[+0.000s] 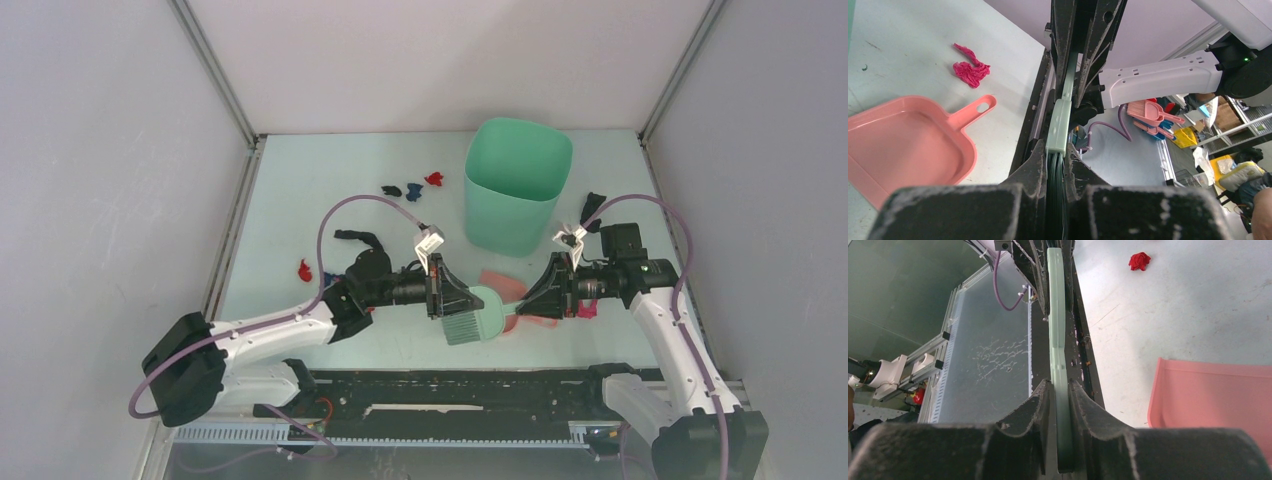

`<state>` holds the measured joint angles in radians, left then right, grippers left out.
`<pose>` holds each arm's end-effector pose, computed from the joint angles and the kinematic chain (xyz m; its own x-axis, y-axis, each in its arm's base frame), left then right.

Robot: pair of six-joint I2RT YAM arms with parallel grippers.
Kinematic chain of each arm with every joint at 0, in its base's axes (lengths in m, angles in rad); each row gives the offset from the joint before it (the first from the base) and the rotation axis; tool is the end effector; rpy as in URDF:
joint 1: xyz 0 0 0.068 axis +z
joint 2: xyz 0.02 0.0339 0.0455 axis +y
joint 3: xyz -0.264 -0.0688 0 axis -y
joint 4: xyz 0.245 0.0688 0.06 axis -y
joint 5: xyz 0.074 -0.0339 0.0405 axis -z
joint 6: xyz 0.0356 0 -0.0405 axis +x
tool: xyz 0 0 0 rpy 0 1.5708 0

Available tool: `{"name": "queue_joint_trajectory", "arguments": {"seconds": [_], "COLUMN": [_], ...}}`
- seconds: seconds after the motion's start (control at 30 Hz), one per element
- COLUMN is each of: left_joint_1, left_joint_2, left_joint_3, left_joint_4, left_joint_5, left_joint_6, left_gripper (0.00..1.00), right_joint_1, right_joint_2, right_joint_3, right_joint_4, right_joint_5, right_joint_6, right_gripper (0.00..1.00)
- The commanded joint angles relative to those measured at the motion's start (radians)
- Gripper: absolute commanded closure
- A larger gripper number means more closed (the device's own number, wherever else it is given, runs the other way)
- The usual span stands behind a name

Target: Sweep away the paper scraps from the table

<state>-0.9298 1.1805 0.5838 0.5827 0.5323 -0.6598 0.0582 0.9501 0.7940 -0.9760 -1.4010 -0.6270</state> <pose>0.1414 -0.2197 0.2681 -0.6159 -0.0577 -0.7857 0.7803 0.0926 -0.6185 0.1495 0.0439 0.2770 -0.4809 -0.1273 -0.8675 -0.8767 0.0860 0.4734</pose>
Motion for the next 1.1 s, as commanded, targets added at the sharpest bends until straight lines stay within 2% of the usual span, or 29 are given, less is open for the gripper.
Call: {"name": "queue_joint_trajectory", "arguments": {"seconds": [0.0, 0.1, 0.23, 0.33, 0.47, 0.57, 0.8, 1.07], "left_joint_1": [0.006, 0.006, 0.003, -0.018, -0.064, -0.08, -0.109, -0.116], "left_joint_2": [0.021, 0.033, 0.036, 0.032, 0.038, 0.044, 0.037, 0.045], "left_joint_3": [0.01, 0.02, 0.048, 0.121, 0.233, 0.294, 0.348, 0.38], "left_joint_4": [0.029, 0.018, -0.058, -0.283, -0.531, -0.618, -0.677, -0.678], "left_joint_5": [0.023, 0.044, 0.057, 0.051, 0.039, 0.054, 0.068, 0.089], "left_joint_6": [-0.014, -0.018, 0.024, 0.131, 0.271, 0.312, 0.333, 0.326], "left_gripper": [1.0, 1.0, 1.0, 1.0, 1.0, 1.0, 1.0, 1.0], "right_joint_1": [-0.006, -0.006, 0.003, 0.048, 0.212, 0.298, 0.318, 0.324], "right_joint_2": [-0.001, 0.002, -0.012, -0.06, -0.154, -0.157, 0.005, 0.052], "right_joint_3": [0.045, 0.045, 0.045, 0.045, 0.045, 0.063, 0.157, 0.156], "right_joint_4": [-0.007, -0.007, -0.018, 0.009, 0.185, 0.264, 0.115, 0.138], "right_joint_5": [-0.031, -0.027, 0.016, 0.099, 0.284, 0.39, 0.284, 0.191], "right_joint_6": [-0.017, -0.021, -0.065, -0.082, 0.082, 0.158, 0.09, 0.138], "right_gripper": [0.72, 0.71, 0.57, 0.46, 0.42, 0.44, 0.6, 0.63]}}
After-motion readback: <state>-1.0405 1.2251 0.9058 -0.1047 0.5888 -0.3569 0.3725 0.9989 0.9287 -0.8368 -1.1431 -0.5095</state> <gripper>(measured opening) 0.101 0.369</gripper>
